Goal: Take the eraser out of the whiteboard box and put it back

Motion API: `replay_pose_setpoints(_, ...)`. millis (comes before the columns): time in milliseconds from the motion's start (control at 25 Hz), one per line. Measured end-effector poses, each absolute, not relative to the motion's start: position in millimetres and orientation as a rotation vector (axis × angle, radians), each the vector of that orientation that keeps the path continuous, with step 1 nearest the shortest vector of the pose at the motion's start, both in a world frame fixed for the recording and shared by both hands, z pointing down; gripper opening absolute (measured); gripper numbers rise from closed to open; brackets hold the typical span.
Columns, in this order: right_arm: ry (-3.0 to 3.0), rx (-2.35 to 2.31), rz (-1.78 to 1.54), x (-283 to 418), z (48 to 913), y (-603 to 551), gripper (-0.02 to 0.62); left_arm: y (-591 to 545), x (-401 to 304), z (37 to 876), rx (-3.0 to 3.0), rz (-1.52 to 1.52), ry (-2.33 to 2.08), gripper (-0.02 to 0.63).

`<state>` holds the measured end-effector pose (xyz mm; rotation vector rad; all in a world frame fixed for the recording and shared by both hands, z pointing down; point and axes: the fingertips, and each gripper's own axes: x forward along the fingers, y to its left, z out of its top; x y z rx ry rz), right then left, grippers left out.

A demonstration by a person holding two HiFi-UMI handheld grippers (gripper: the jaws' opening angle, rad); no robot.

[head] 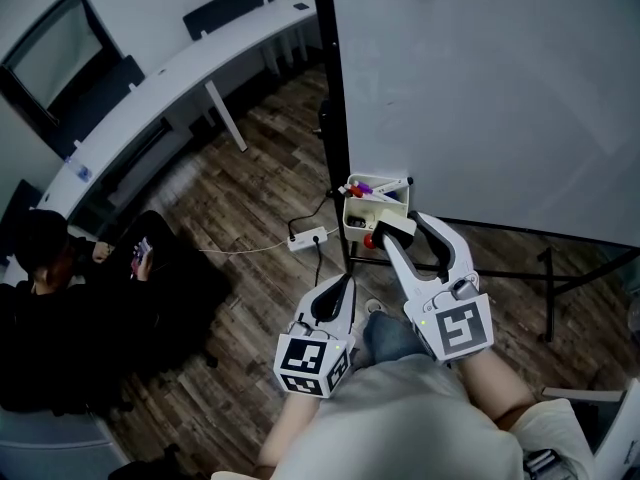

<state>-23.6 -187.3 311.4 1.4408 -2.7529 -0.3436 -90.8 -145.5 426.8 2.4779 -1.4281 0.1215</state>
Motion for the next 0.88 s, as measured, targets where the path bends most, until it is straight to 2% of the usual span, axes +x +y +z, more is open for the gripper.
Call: replay_pose_setpoints(880,-2.729,1.442,-0.311,-19.7,326.0,-240.4,0.187,-195.6,-91.2,435.3,2.459,0.127,-1.420,0.000)
